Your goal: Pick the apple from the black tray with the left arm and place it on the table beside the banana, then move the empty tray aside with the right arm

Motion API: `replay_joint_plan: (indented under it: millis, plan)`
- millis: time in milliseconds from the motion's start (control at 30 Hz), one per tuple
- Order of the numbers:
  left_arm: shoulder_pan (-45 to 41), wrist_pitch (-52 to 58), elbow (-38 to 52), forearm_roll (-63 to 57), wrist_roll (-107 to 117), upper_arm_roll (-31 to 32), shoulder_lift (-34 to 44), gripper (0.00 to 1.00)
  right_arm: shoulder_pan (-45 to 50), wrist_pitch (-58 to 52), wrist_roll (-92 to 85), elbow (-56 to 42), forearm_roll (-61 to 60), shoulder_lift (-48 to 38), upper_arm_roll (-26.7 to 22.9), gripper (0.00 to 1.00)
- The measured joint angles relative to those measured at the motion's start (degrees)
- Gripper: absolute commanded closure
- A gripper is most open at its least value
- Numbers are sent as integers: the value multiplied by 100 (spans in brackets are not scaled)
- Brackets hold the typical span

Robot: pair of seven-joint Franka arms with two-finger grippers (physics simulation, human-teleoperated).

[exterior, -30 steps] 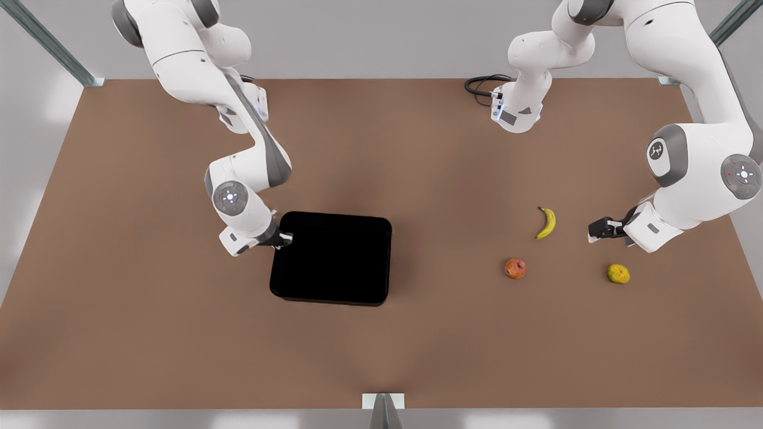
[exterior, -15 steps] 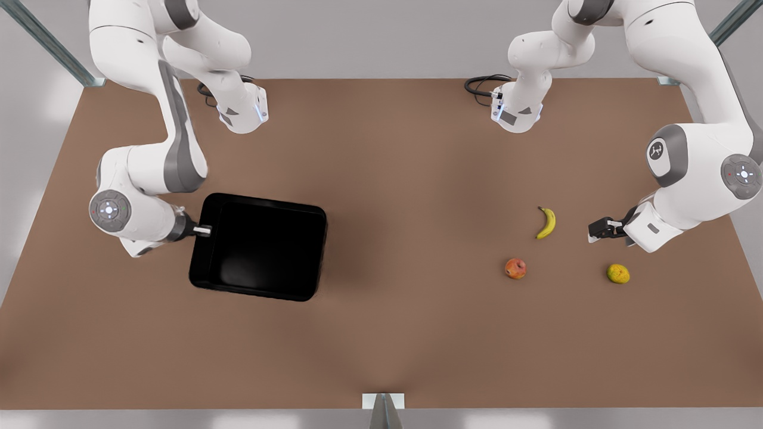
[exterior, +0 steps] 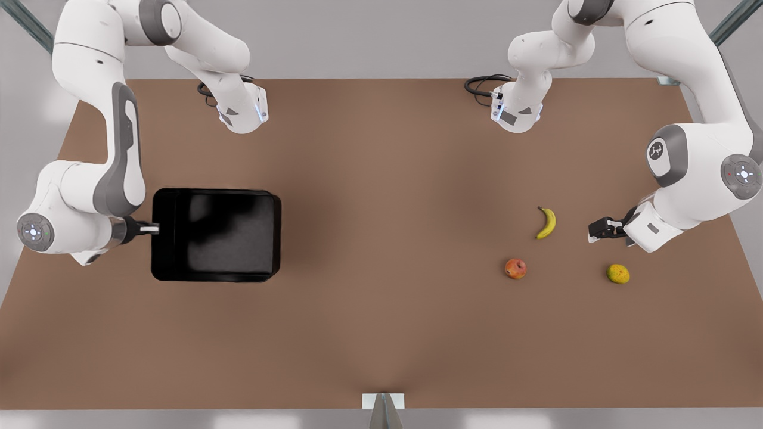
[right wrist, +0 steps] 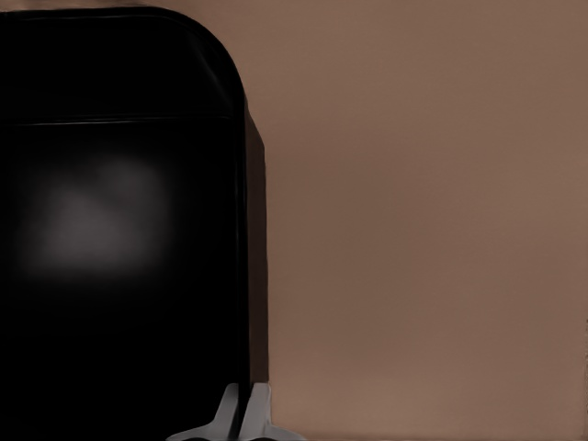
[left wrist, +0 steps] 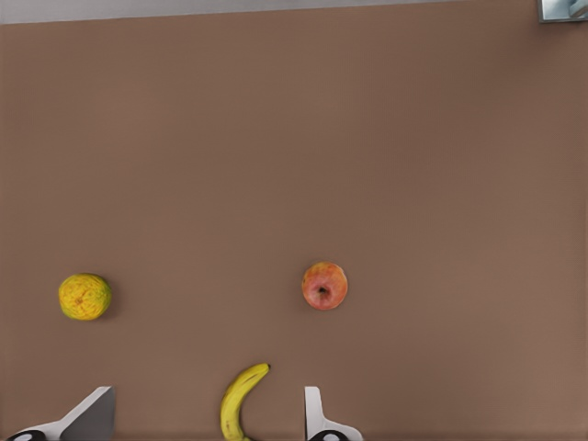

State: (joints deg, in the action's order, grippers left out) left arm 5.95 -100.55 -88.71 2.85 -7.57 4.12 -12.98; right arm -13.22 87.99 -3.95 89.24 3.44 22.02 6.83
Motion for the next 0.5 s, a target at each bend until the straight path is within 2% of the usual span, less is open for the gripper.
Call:
replay_joint_plan:
  millis: [233,267,300,333,367,433,500]
  plan:
    - [-4,-3,0,1,-1,0,0,0,-147,221,-540,-340,312,860,-8,84]
    - [-5,-4,0,3,-1,0,0,0,-148,262,-601,-345,339,897,-4,75]
    - [-6,-5,0,5,0,0,0,0,-147,303,-660,-348,366,918,-1,61]
    - [-6,-6,0,9,5,0,0,0,-144,339,-716,-350,387,927,1,33]
    - [-7,-5,0,18,39,2,0,0,-139,369,-768,-369,403,928,7,14]
    - [-129,11,0,37,138,9,0,0,-105,379,-855,-586,409,901,45,10]
    - [-312,23,145,36,224,12,-88,0,-111,193,-854,-1007,396,707,462,9]
